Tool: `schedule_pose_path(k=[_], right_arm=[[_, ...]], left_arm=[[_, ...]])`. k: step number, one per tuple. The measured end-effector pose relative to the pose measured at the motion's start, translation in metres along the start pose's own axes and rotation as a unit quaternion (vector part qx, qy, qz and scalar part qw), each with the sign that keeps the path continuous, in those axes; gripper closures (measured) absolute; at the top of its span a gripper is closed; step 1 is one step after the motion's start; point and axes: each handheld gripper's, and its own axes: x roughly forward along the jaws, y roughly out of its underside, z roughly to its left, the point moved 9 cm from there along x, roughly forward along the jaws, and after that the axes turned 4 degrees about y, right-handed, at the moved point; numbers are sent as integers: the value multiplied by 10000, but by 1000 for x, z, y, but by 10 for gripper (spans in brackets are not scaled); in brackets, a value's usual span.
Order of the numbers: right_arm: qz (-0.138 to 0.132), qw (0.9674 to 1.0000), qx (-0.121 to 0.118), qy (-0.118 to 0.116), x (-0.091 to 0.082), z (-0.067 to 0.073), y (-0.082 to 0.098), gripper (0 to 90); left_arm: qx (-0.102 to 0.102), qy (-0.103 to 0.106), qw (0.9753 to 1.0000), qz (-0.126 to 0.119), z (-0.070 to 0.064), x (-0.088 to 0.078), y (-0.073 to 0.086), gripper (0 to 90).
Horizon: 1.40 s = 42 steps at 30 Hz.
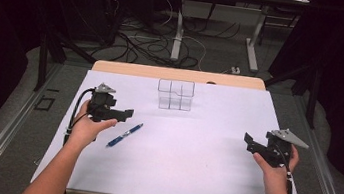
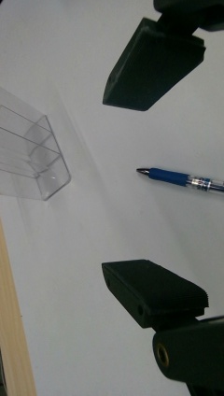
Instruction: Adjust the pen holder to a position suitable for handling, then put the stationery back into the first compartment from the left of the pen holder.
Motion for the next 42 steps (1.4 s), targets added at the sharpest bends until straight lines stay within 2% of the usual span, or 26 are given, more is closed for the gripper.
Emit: schedule_pose_path(k=[4, 9, 11, 12, 13, 20, 22, 23, 24, 26, 28, 30, 31, 36, 39, 42], right_arm=[[19, 10000, -42, 1, 0, -1, 1, 163], [59, 10000, 3, 2, 0, 0, 1, 163], [-67, 10000, 42, -18, 2, 0, 0, 163], [-95, 9999, 48, -18, 2, 1, -1, 163], [-9, 10000, 23, -47, 1, 1, 1, 162], [-4, 10000, 10, -72, 1, 1, 1, 159], [-29, 9999, 28, -92, 1, 1, 0, 153], [-163, 9998, 62, -72, 3, 2, -2, 152], [-2, 9999, 32, -134, 0, 2, 0, 149], [-60, 9998, 44, -168, 1, 4, 0, 147], [-41, 9998, -27, -211, 1, 4, 0, 146], [-19, 9998, 24, -183, 1, 5, 0, 144], [15, 9999, -22, -153, 1, 4, 1, 142], [-29, 9998, -11, -200, 3, 3, 0, 124], [53, 9998, 14, -166, 3, 3, 1, 121], [48, 9998, 35, -166, 5, 3, 2, 114]], left_arm=[[172, -117, 9997, 155, 2, 2, 3, 200], [269, -189, 9988, 367, 5, 7, 8, 230], [295, -209, 9985, 416, 7, 8, 9, 242], [266, -184, 9984, 468, 7, 8, 10, 248], [262, -176, 9983, 487, 7, 9, 10, 252], [294, -356, 9969, 635, 13, 14, 17, 279], [308, -393, 9965, 673, 14, 15, 19, 288], [323, -388, 9960, 740, 14, 15, 21, 291], [322, -426, 9958, 737, 15, 16, 21, 296], [311, -465, 9956, 752, 16, 18, 23, 305], [335, -467, 9952, 796, 16, 19, 23, 307], [345, -465, 9949, 828, 16, 20, 24, 322], [329, -453, 9949, 844, 15, 21, 24, 323], [382, -410, 9934, 1005, 14, 24, 26, 336], [367, -349, 9928, 1089, 12, 28, 27, 347], [440, -290, 9908, 1248, 9, 31, 29, 379]])
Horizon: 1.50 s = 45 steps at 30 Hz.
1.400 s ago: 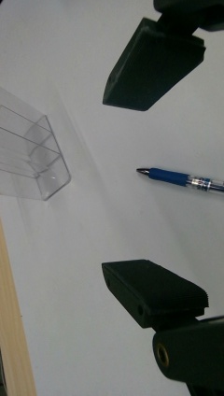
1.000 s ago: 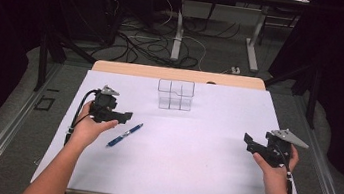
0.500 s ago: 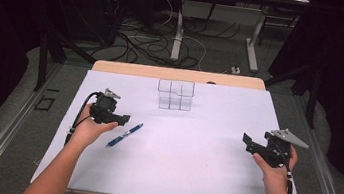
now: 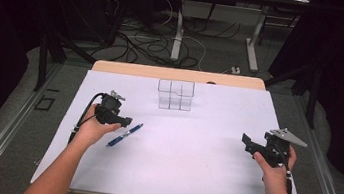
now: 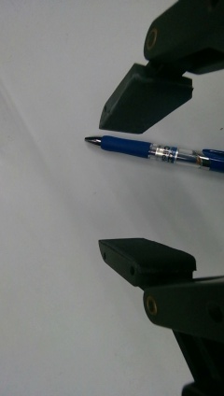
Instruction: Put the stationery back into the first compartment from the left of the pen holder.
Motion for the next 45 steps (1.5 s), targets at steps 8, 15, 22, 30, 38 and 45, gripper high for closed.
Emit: schedule_pose_path(k=[8, 15, 22, 30, 38, 45], right_arm=[[41, 10000, -1, -38, 0, 1, 1, 113], [74, 10000, -15, -26, 0, 0, 2, 113], [74, 10000, -37, -24, 1, -1, 2, 115], [65, 10000, -41, -40, 1, 0, 2, 115], [69, 9999, -3, -80, 1, 1, 2, 114], [70, 9999, -7, -86, 1, 1, 2, 114]], left_arm=[[59, 58, 9998, 166, -6, 9, 1, 471], [115, 63, 9993, 342, -11, 15, 4, 563], [231, 109, 9983, 531, -14, 19, 9, 630], [349, 68, 9959, 834, -18, 28, 16, 678], [360, 43, 9942, 1008, -21, 33, 19, 726], [394, 52, 9934, 1078, -22, 34, 20, 751]])
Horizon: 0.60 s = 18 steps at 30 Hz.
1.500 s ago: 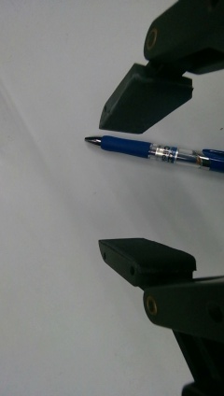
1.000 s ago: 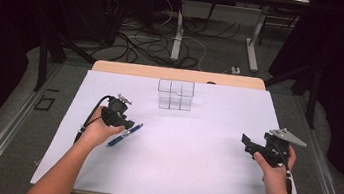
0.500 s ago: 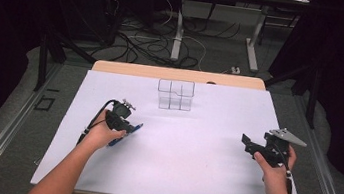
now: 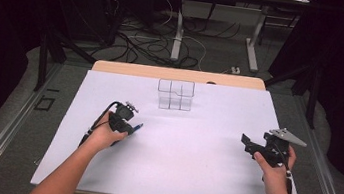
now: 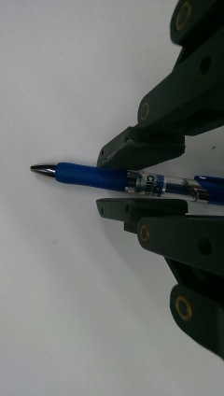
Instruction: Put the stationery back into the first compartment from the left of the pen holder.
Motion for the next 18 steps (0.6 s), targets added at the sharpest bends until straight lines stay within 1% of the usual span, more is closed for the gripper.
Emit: schedule_pose_path(k=[2, 4, 6, 7, 14, 15, 18], right_arm=[[-1, 10000, -2, -3, 0, 0, 0, 115], [-12, 10000, 1, 25, 0, 0, 0, 114], [-11, 10000, -40, -3, 1, 0, 0, 114], [2, 10000, 1, -6, 1, 0, 0, 115], [46, 10000, -17, -8, 1, 1, 1, 115], [42, 10000, -35, -8, 1, 0, 1, 115], [49, 10000, -42, -13, 1, 1, 1, 115]], left_arm=[[41, 17, 10000, 4, 0, 1, 0, 766], [2, 18, 10000, 38, -2, 1, 1, 777], [60, 19, 10000, 57, -2, 1, 0, 781], [107, 18, 9999, 31, -1, 2, 0, 782], [110, 57, 9999, 76, -3, 2, 0, 789], [146, 54, 9998, 91, -2, 1, 0, 790], [170, 79, 9998, 103, -2, 1, 0, 794]])
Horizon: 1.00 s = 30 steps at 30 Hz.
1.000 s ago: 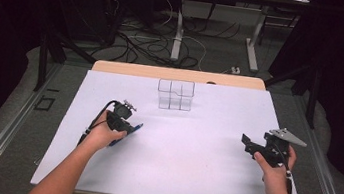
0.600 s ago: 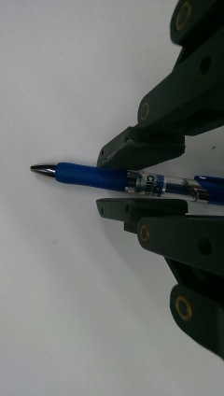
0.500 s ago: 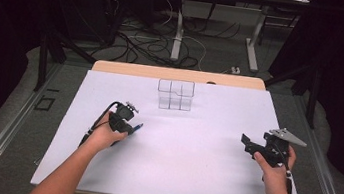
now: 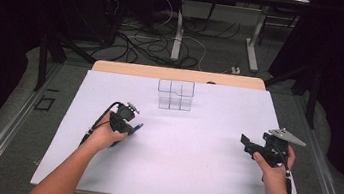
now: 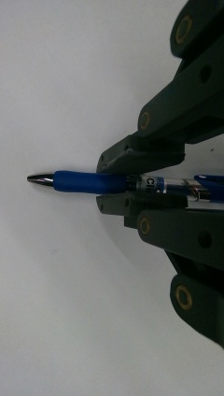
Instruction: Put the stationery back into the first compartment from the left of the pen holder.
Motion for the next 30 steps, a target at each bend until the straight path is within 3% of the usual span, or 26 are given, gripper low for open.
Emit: schedule_pose_path(k=[14, 24, 30], right_arm=[[6, 10000, 78, -1, 1, 1, 1, 115], [5, 10000, 81, 7, 1, 0, 1, 115], [46, 10000, 74, 23, 1, 0, 2, 115]], left_arm=[[10, 46, 10000, 29, 0, -1, 0, 798], [-115, 108, 9997, -174, 3, -12, -3, 799], [-267, 200, 9984, -458, 2, -20, -8, 799]])
